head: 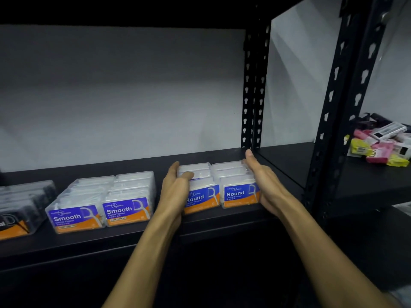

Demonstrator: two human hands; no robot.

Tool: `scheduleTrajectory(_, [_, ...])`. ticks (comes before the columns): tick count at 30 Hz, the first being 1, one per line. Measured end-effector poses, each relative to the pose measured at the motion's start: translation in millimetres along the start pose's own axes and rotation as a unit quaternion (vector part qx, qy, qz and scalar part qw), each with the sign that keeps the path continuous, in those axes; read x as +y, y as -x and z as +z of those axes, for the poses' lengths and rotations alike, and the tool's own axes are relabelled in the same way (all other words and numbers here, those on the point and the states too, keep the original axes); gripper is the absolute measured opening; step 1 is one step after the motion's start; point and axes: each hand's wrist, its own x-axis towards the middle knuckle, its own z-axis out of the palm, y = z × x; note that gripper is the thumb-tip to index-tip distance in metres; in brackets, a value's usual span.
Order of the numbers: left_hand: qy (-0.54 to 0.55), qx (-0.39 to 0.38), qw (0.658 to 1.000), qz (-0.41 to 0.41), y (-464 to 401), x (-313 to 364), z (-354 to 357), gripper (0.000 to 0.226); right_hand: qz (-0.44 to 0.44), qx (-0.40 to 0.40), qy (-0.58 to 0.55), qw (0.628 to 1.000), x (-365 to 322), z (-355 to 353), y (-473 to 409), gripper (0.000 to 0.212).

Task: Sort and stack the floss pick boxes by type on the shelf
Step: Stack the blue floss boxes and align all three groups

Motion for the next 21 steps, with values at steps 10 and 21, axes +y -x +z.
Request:
scheduleTrajectory(10, [-0.018,-0.038,0.999,0.006,-3,-1,-6,0.028,-0.012,0.007,-0.010,1.000,5,-3,-2,0.034])
scheduleTrajectory(21, [0.004,-0.036,0.999,0.009,-2,-6,-10,0.031,-0.021,0.019,0.006,1.000,8,-3,-1,0.038])
